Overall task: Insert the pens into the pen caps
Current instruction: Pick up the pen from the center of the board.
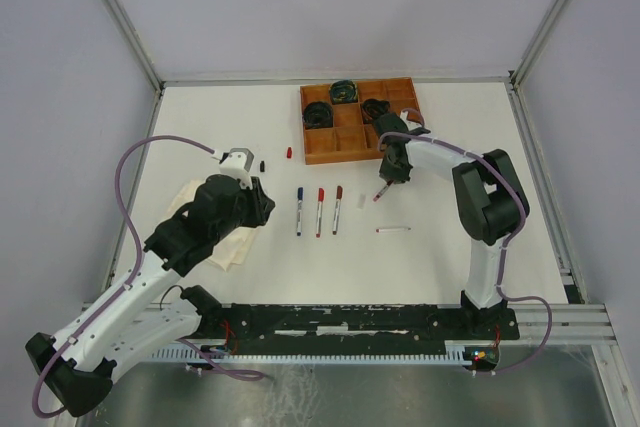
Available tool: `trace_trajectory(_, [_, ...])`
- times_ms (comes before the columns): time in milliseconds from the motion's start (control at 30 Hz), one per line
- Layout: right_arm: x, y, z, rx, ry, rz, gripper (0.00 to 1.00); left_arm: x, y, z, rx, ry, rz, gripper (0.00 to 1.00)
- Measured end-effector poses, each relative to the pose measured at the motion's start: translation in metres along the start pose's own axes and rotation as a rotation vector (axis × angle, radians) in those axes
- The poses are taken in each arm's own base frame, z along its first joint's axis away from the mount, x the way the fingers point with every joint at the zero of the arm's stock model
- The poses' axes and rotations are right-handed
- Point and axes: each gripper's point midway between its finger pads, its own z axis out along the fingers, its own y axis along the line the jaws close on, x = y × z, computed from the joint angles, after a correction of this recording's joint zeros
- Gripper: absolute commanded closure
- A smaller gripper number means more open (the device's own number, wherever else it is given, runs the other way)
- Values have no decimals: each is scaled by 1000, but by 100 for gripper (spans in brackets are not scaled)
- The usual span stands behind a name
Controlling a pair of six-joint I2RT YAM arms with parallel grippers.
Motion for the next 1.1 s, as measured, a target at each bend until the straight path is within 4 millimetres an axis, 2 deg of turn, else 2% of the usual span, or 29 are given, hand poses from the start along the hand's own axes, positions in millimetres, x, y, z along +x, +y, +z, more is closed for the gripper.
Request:
trace_trajectory(200, [-2,1,1,-14,-9,-6,82,2,1,0,-2,4,1,67])
trace_trajectory(333, [-1,-2,-1,-25,-22,-7,84,2,1,0,-2,4,1,67])
trace_trajectory(500, [12,-17,-10,-21,-16,-11,84,1,-2,0,10,4,0,66])
trace_trajectory(600, [16,-23,-23,-49,-30,-4,83,2,-6,-1,39,0,-2,64])
trace_trajectory(733, [13,-20,-51,-149,-76,25,84,3,-15,-3,96,-4,-6,62])
trace_trajectory(833, [9,-14,-74,-236,-120,51,84,3,-26,-5,161,-8,-9,61])
trace_trajectory(933, [11,-8,-92,-301,-140,69,84,4,-38,-4,231,-11,-18,56])
trace_trajectory(1100, [29,10,-122,-403,-153,68,84,4,-55,-3,320,-9,-50,54])
